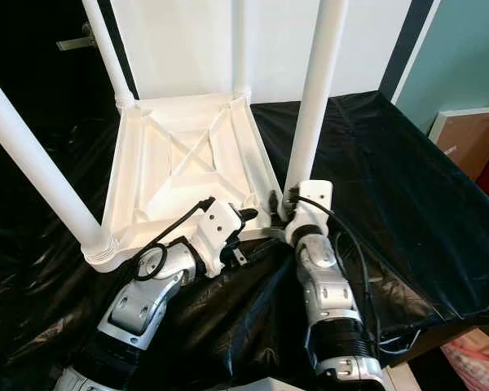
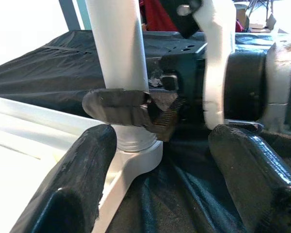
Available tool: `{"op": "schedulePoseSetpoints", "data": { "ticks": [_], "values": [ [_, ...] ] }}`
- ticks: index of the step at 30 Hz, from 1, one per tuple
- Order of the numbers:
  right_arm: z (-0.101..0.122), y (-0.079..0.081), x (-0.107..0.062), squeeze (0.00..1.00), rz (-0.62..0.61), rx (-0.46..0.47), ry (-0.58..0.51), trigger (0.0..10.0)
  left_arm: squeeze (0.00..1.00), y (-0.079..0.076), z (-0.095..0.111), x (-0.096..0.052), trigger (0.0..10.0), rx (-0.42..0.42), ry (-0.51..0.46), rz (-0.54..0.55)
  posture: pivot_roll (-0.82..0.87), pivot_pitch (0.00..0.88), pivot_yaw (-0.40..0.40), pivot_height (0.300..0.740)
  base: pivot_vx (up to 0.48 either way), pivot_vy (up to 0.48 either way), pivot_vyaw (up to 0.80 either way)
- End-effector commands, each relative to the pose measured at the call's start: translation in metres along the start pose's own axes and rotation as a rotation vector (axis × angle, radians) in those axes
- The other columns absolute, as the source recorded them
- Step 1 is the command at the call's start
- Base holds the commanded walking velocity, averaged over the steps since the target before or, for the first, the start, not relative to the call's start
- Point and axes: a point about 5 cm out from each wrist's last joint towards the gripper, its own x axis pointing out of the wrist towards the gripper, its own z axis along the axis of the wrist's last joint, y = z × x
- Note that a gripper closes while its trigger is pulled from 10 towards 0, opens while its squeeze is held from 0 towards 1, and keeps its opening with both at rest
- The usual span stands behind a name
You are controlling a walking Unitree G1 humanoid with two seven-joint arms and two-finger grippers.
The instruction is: Building children table
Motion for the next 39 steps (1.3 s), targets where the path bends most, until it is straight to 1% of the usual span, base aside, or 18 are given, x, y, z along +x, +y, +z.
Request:
{"op": "schedulePoseSetpoints", "data": {
  "ticks": [1, 2, 3, 4, 6, 10, 11, 13, 19, 20, 21, 22, 23, 33, 34, 35, 38, 39],
  "values": [
    [0.003, -0.006, -0.003, 1.0, 0.069, 0.012, -0.014, 10.0, 0.0, 0.0, 0.001, 0.0, 10.0, -0.006, 0.0, 0.024, -0.04, 0.0, -0.016, 0.74, 0.0, 0.0, 0.0],
    [0.003, -0.006, -0.003, 1.0, 0.069, 0.012, -0.014, 10.0, 0.0, 0.0, 0.001, 0.0, 10.0, -0.006, 0.0, 0.024, -0.04, 0.0, -0.016, 0.74, 0.0, 0.0, 0.0],
    [0.005, -0.013, -0.003, 1.0, 0.121, -0.01, -0.015, 10.0, 0.0, 0.0, 0.001, -0.001, 10.0, -0.006, 0.001, 0.022, -0.05, 0.0, -0.013, 0.74, 0.0, 0.0, 0.0],
    [0.005, -0.019, -0.003, 0.0, 0.158, -0.025, -0.011, 10.0, 0.0, 0.001, 0.001, -0.001, 10.0, -0.006, 0.002, 0.022, -0.05, 0.0, -0.011, 0.74, 0.0, 0.0, 0.0],
    [0.006, -0.023, -0.002, 0.0, 0.196, -0.049, -0.009, 10.0, 0.0, 0.001, 0.001, -0.001, 10.0, -0.006, 0.002, 0.021, -0.05, 0.0, -0.01, 0.74, 0.0, 0.0, 0.0],
    [0.005, -0.028, 0.007, 0.0, 0.443, -0.154, 0.04, 10.0, 0.0, 0.003, 0.002, 0.001, 10.0, -0.002, 0.002, 0.016, -0.05, 0.0, -0.002, 0.74, 0.0, 0.0, 0.0],
    [0.005, -0.028, 0.007, 0.0, 0.443, -0.154, 0.04, 10.0, 0.0, 0.003, 0.002, 0.001, 10.0, -0.002, 0.002, 0.016, -0.05, 0.0, -0.002, 0.74, 0.0, 0.0, 0.0],
    [0.004, -0.024, 0.015, 0.0, 0.517, -0.177, 0.067, 10.0, 0.0, 0.004, 0.003, 0.001, 10.0, 0.001, 0.001, 0.015, -0.05, 0.0, 0.0, 0.74, 0.0, 0.0, 0.0],
    [0.003, -0.019, 0.025, 0.0, 0.577, -0.203, 0.1, 10.0, 0.0, 0.005, 0.003, 0.001, 10.0, 0.004, 0.003, 0.018, -0.04, 0.0, -0.004, 0.74, 0.0, 0.0, 0.0],
    [0.002, -0.017, 0.028, 0.0, 0.592, -0.214, 0.116, 4.8, 0.0, 0.005, 0.003, 0.0, 10.0, 0.005, 0.004, 0.021, -0.03, 0.0, -0.007, 0.74, 0.0, 0.0, 0.0],
    [0.0, -0.015, 0.03, 0.0, 0.601, -0.227, 0.129, 2.6, 0.0, 0.005, 0.003, 0.0, 10.0, 0.007, 0.005, 0.025, -0.02, 0.0, -0.011, 0.74, 0.0, 0.0, 0.0],
    [-0.002, -0.015, 0.032, 0.0, 0.612, -0.235, 0.136, 2.6, 0.0, 0.005, 0.003, 0.0, 10.0, 0.008, 0.006, 0.028, -0.02, 0.0, -0.011, 0.74, 0.0, 0.0, 0.0],
    [-0.003, -0.015, 0.032, 0.0, 0.62, -0.235, 0.142, 0.0, 0.0, 0.006, 0.003, -0.001, 10.0, 0.007, 0.006, 0.032, -0.02, 0.0, -0.012, 0.74, 0.0, 0.0, 0.0],
    [-0.007, -0.022, 0.031, 0.0, 0.627, -0.222, 0.158, 0.0, 0.0, 0.007, 0.002, -0.004, 10.0, 0.005, 0.011, 0.048, -0.01, 0.0, -0.021, 0.74, 0.0, 0.0, 0.0],
    [-0.008, -0.023, 0.031, 0.0, 0.614, -0.216, 0.161, 10.0, 0.0, 0.007, 0.002, -0.005, 10.0, 0.004, 0.013, 0.051, 0.0, 0.0, -0.021, 0.74, 0.0, 0.0, 0.0],
    [-0.011, -0.025, 0.03, 0.0, 0.558, -0.192, 0.156, 10.0, 0.0, 0.007, 0.001, -0.006, 10.0, 0.0, 0.017, 0.055, -0.01, 0.008, -0.019, 0.74, 0.0, 0.0, 0.0],
    [-0.011, -0.025, 0.029, 0.0, 0.535, -0.191, 0.15, 10.0, 0.0, 0.007, 0.001, -0.007, 10.0, -0.001, 0.018, 0.056, -0.01, 0.008, -0.019, 0.74, 0.0, 0.0, 0.0],
    [-0.012, -0.025, 0.029, 0.0, 0.498, -0.181, 0.147, 10.0, 0.0, 0.007, 0.001, -0.008, 10.0, -0.002, 0.019, 0.056, -0.01, 0.013, -0.018, 0.74, 0.0, 0.0, 0.0]
  ]
}}
